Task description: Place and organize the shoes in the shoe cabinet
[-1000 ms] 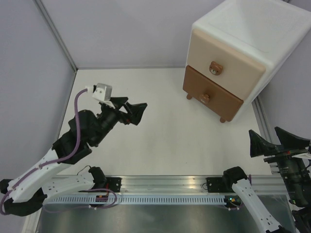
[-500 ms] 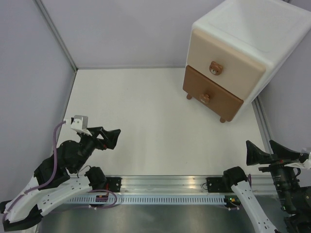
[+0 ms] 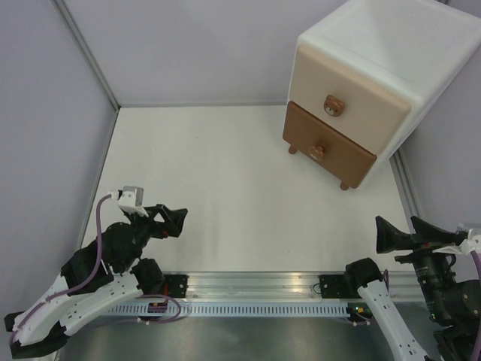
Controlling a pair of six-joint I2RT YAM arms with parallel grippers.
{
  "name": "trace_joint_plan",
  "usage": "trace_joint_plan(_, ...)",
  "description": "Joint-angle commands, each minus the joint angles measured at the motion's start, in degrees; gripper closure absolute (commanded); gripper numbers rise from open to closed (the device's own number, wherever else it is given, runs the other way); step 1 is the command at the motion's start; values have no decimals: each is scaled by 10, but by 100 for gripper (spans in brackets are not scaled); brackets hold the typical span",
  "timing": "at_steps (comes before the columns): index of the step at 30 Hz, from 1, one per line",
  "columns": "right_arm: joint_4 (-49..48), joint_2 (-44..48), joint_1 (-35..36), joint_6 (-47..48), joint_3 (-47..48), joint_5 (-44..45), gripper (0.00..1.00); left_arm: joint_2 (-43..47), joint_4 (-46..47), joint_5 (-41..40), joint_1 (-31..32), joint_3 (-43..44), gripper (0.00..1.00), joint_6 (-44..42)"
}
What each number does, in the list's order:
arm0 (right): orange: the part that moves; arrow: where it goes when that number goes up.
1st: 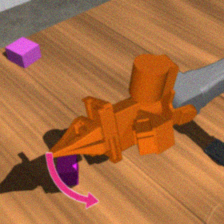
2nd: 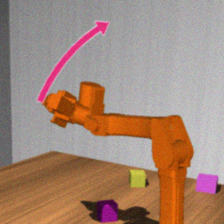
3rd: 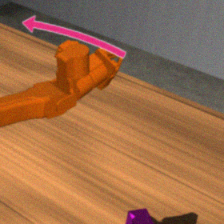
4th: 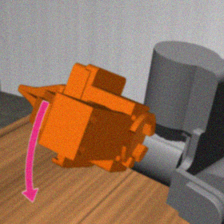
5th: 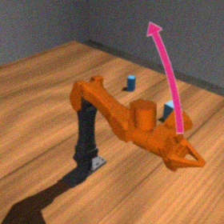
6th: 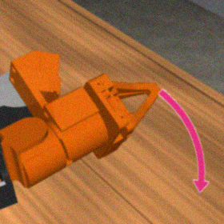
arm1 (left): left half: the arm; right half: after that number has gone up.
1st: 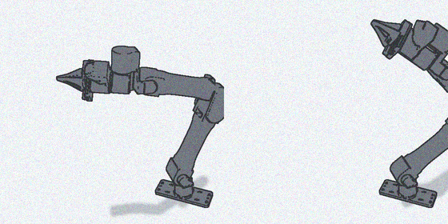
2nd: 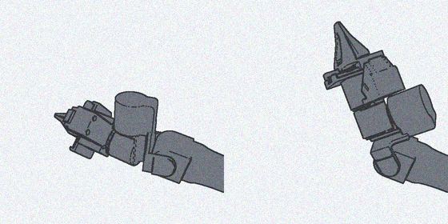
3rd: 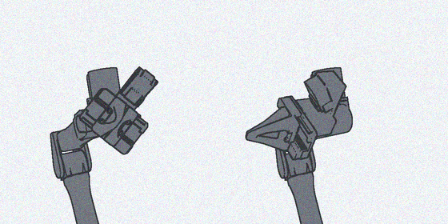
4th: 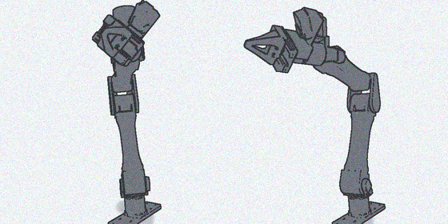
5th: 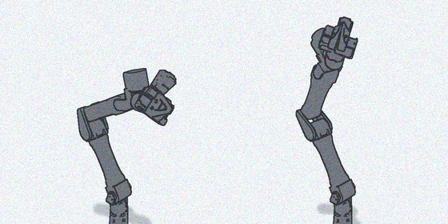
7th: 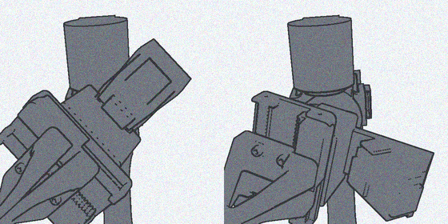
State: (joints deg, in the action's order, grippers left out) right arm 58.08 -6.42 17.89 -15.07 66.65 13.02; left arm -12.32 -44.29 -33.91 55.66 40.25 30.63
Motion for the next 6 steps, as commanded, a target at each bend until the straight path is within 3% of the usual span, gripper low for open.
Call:
trace_joint_plan(1,-14,-2,3,-7,-6,7,2,0,3,-18,-1,-3,0,21)
trace_joint_plan(6,-22,0,3,-8,-15,7,2,-3,3,-21,-1,-2,0,21)
